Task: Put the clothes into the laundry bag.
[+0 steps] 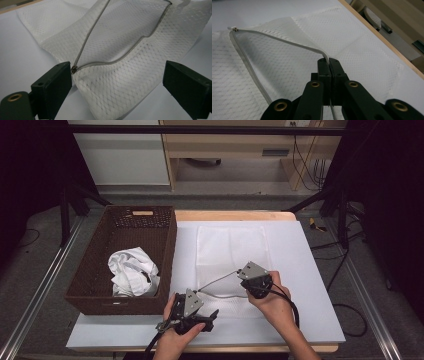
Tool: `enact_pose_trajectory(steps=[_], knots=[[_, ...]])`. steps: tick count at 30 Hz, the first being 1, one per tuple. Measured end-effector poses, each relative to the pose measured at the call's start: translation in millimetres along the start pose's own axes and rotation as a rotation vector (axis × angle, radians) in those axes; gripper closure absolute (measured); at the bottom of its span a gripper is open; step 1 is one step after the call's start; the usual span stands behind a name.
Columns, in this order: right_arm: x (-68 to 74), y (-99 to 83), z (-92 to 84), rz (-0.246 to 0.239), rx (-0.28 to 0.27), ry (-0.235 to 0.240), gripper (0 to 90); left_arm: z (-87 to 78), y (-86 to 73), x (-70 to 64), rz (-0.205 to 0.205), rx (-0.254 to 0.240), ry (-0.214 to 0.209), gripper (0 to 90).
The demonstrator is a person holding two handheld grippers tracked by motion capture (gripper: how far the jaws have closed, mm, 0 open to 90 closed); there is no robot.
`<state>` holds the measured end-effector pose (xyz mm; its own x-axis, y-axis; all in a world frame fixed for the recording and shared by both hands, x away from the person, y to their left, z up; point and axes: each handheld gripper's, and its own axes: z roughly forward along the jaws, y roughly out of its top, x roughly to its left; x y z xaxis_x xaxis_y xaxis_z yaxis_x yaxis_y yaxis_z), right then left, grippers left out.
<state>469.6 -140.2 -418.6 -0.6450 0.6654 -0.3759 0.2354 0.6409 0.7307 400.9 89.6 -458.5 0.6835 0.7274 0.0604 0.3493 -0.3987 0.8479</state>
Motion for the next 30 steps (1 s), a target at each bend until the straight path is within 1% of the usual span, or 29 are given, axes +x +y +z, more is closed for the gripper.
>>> enact_pose_trajectory(steps=[3,8,13,20,30], knots=[[-1.2,3.0,-1.8,0.002,-0.005,-0.002,89.1,-0.5,0.3,0.4,0.000,-0.002,0.003,8.8],[-3.6,10.9,-6.2,0.004,-0.030,-0.001,89.1,-1.9,0.9,1.5,0.000,-0.005,0.006,8.8],[-3.9,14.8,-8.6,0.011,-0.047,0.005,89.2,-2.4,1.2,2.1,0.000,-0.006,0.008,8.8],[-4.0,15.7,-10.1,0.017,-0.062,0.004,89.1,-2.8,1.5,2.0,-0.007,-0.013,0.009,8.8],[1.3,14.4,-14.6,-0.007,-0.080,0.002,89.1,-3.7,2.3,3.3,-0.008,-0.018,0.010,8.8]])
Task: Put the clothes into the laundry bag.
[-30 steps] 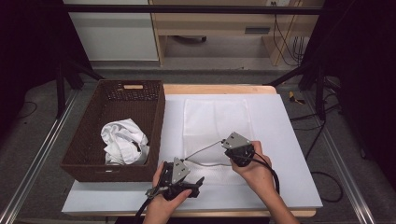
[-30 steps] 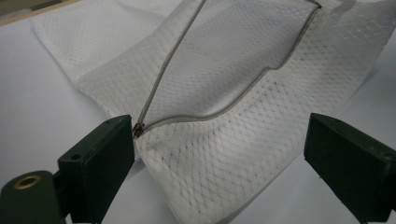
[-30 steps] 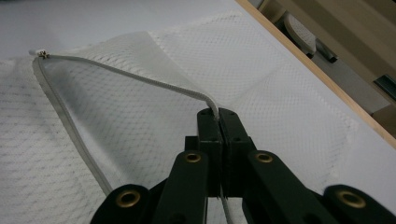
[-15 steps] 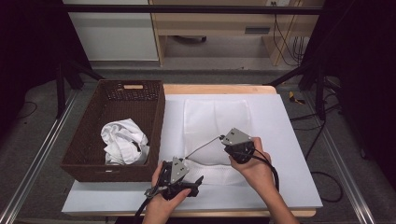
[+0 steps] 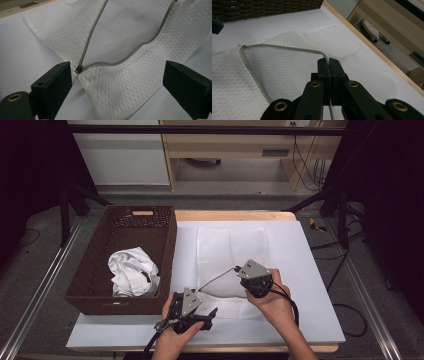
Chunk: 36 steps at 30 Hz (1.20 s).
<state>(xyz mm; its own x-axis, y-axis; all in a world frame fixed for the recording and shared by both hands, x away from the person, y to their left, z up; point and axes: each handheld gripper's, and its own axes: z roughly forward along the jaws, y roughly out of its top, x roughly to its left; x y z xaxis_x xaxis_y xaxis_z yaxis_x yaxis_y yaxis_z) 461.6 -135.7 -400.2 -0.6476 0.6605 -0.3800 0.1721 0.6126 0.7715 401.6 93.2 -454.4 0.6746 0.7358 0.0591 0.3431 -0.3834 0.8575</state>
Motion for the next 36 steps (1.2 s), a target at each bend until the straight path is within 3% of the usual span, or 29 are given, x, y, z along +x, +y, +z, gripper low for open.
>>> enact_pose_trajectory(steps=[11,15,16,17,18,19,20,23,24,25,26,28,29,30,33,36], knots=[[5.1,-7.3,3.5,-0.007,-0.001,0.012,89.1,-8.8,9.7,2.1,-0.014,0.001,-0.025,8.8],[5.0,-8.8,4.3,-0.006,0.003,0.015,89.1,-26.6,27.7,4.6,-0.010,-0.003,-0.042,8.6],[5.5,-9.7,5.3,-0.005,0.006,0.017,89.1,-40.9,43.2,10.6,-0.002,-0.005,-0.036,8.6],[5.5,-9.7,5.3,-0.005,0.006,0.017,89.1,-40.9,43.2,10.6,-0.002,-0.005,-0.036,8.6],[5.7,-10.2,5.5,-0.008,0.007,0.020,89.1,-49.3,51.2,15.3,0.004,-0.009,-0.030,8.6],[5.9,-10.6,5.5,-0.004,0.010,0.020,89.1,-66.2,64.5,26.1,0.010,-0.024,0.001,8.5],[5.4,-11.3,5.7,-0.009,0.009,0.021,89.0,-66.2,64.5,26.1,0.010,-0.024,0.001,8.2],[5.2,-13.4,7.1,-0.010,0.014,0.026,89.0,-94.1,89.4,56.1,0.051,0.015,0.073,7.7],[5.7,-14.7,8.2,-0.008,0.018,0.032,89.0,-100.8,96.1,68.2,0.064,0.052,0.097,6.8],[5.7,-15.1,8.4,-0.008,0.017,0.034,89.0,-107.9,106.2,95.0,0.104,0.138,0.143,6.8],[5.7,-15.1,8.4,-0.008,0.017,0.034,89.0,-107.9,106.2,95.0,0.104,0.138,0.143,6.8],[5.4,-15.6,9.4,-0.007,0.019,0.040,88.9,-108.6,109.0,125.8,0.125,0.221,0.191,6.8],[5.4,-15.6,9.4,-0.007,0.019,0.040,88.9,-107.6,107.7,137.9,0.122,0.247,0.206,6.8],[5.4,-15.7,9.5,-0.007,0.019,0.040,88.9,-103.3,102.1,162.2,0.096,0.302,0.213,6.5],[5.1,-16.4,9.4,-0.007,0.021,0.040,88.8,-91.4,84.0,201.8,0.036,0.365,0.250,6.6],[3.6,-18.6,10.4,-0.005,0.028,0.041,88.7,-75.6,58.8,232.2,-0.016,0.483,0.221,8.3]])
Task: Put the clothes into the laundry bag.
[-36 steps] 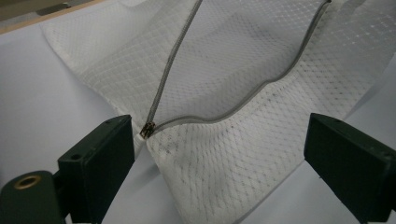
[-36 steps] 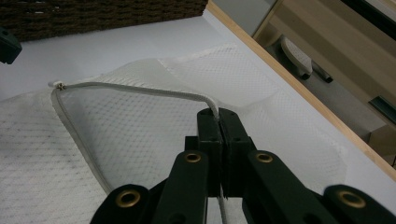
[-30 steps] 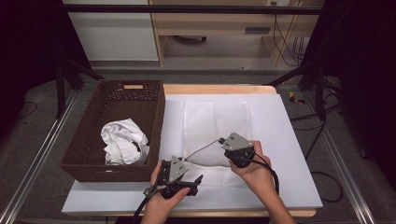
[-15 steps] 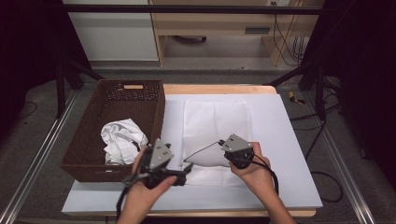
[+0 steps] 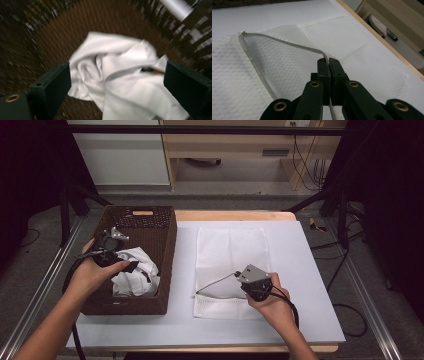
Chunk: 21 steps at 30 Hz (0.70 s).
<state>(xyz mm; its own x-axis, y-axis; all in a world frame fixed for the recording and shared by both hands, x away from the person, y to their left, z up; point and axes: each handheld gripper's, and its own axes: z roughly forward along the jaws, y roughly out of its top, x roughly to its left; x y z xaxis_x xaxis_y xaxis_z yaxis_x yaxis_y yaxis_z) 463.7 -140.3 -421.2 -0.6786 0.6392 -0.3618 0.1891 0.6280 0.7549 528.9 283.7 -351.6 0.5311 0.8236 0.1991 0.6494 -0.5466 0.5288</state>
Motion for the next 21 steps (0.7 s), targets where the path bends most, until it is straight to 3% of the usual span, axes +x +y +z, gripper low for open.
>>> enact_pose_trajectory(steps=[6,9,11,13,14,17,21], knots=[[-1.7,-1.1,1.6,0.002,0.001,0.003,88.6,37.7,-15.4,11.3,-0.005,0.108,-0.046,8.3],[-1.2,-1.0,1.8,0.000,0.006,0.007,88.5,47.9,-18.4,13.5,-0.027,0.119,-0.051,6.2],[-0.9,-1.0,1.9,0.001,0.008,0.007,88.5,51.7,-19.2,18.0,-0.074,0.107,-0.063,6.1],[-0.5,-1.0,2.6,-0.004,0.007,0.010,88.5,55.3,-20.2,21.3,-0.101,0.114,-0.060,4.8],[-0.3,-0.8,2.7,-0.006,0.007,0.011,88.5,60.6,-21.5,23.5,-0.100,0.135,-0.049,4.8],[0.0,-0.4,2.5,-0.010,0.007,0.011,88.4,67.8,-21.8,25.9,-0.106,0.152,-0.044,4.6],[-0.5,-0.9,1.9,-0.009,0.008,0.013,88.4,81.5,-19.9,32.1,-0.119,0.168,-0.004,2.8]])
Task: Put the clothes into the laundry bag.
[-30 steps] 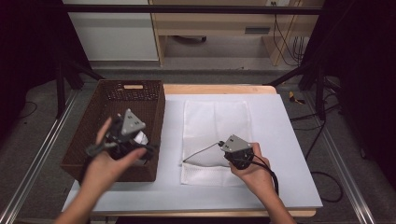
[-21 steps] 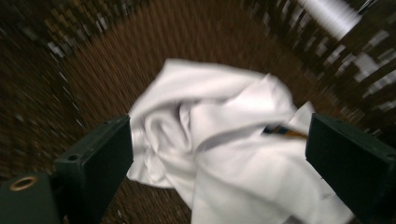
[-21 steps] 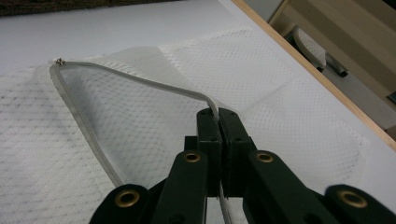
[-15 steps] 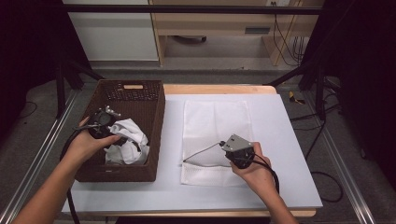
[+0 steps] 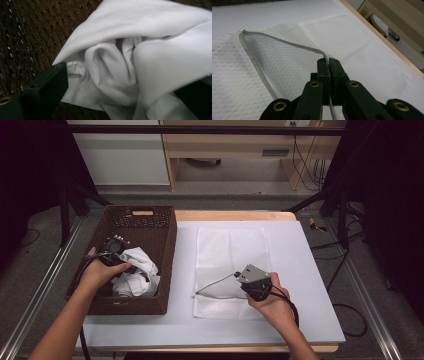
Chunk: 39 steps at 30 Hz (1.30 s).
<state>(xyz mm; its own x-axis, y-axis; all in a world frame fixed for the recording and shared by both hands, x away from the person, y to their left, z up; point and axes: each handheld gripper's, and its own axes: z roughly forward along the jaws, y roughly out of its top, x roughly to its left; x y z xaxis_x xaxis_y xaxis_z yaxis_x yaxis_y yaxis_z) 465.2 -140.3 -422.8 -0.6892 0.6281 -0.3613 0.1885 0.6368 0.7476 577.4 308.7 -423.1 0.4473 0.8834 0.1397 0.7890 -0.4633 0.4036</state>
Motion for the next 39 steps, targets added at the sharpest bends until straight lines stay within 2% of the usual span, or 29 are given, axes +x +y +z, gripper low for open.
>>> enact_pose_trajectory(steps=[4,5,6,7,8,9,12,14,17,19,22,24,27,28,32,33,35,37,39], knots=[[0.4,0.2,0.7,0.003,0.001,0.001,88.4,8.3,0.8,1.3,-0.009,0.023,-0.005,0.0],[0.8,0.4,1.0,0.001,0.001,0.001,88.4,12.0,0.3,1.7,-0.016,0.039,-0.024,0.0],[0.8,0.4,1.0,0.001,0.001,0.001,88.4,12.0,0.3,1.7,-0.016,0.039,-0.024,0.0],[1.9,0.8,1.4,-0.002,0.003,0.004,88.4,13.9,0.0,2.4,-0.036,0.044,-0.047,0.6],[2.2,1.1,1.5,-0.005,0.004,0.005,88.3,17.0,-0.4,1.9,-0.061,0.059,-0.099,1.4],[2.5,1.1,1.7,-0.006,0.003,0.004,88.3,17.0,-0.4,1.9,-0.061,0.059,-0.099,1.4],[2.4,1.5,2.1,-0.011,0.001,0.006,88.3,21.5,-0.9,-0.1,-0.069,0.052,-0.153,4.2],[2.3,1.5,2.4,-0.009,0.002,0.007,88.3,23.5,-1.3,-1.5,-0.065,0.046,-0.158,3.8],[2.5,1.6,3.0,-0.008,0.004,0.008,88.2,26.5,-2.0,-3.1,-0.090,0.034,-0.165,2.2],[3.1,1.9,3.4,-0.007,0.005,0.008,88.2,27.5,-2.1,-6.0,-0.073,0.032,-0.148,1.8],[3.7,2.2,3.7,-0.008,0.007,0.011,88.2,26.3,-2.0,-7.6,-0.059,0.039,-0.133,5.8],[4.1,2.7,3.9,-0.012,0.005,0.011,88.2,25.1,-0.8,-11.5,-0.042,0.046,-0.104,10.5],[4.7,2.9,4.0,-0.010,0.006,0.012,88.1,22.6,1.0,-12.7,-0.036,0.052,-0.092,22.8],[4.7,2.9,4.0,-0.010,0.006,0.012,88.1,20.9,1.8,-13.7,-0.036,0.048,-0.094,22.8],[4.7,2.9,3.8,-0.010,0.006,0.012,88.2,16.0,4.2,-15.7,-0.024,0.043,-0.079,40.9],[4.4,2.9,3.7,-0.009,0.005,0.012,88.2,15.1,4.5,-15.2,-0.022,0.043,-0.075,50.6],[4.3,2.8,3.7,-0.008,0.005,0.012,88.2,14.5,5.1,-15.3,-0.016,0.043,-0.077,52.6],[4.3,2.7,4.3,-0.006,0.005,0.013,88.3,13.1,6.6,-15.4,-0.011,0.043,-0.076,61.4],[4.3,2.7,4.5,-0.006,0.006,0.012,88.3,12.2,7.1,-15.2,-0.011,0.044,-0.078,64.2]])
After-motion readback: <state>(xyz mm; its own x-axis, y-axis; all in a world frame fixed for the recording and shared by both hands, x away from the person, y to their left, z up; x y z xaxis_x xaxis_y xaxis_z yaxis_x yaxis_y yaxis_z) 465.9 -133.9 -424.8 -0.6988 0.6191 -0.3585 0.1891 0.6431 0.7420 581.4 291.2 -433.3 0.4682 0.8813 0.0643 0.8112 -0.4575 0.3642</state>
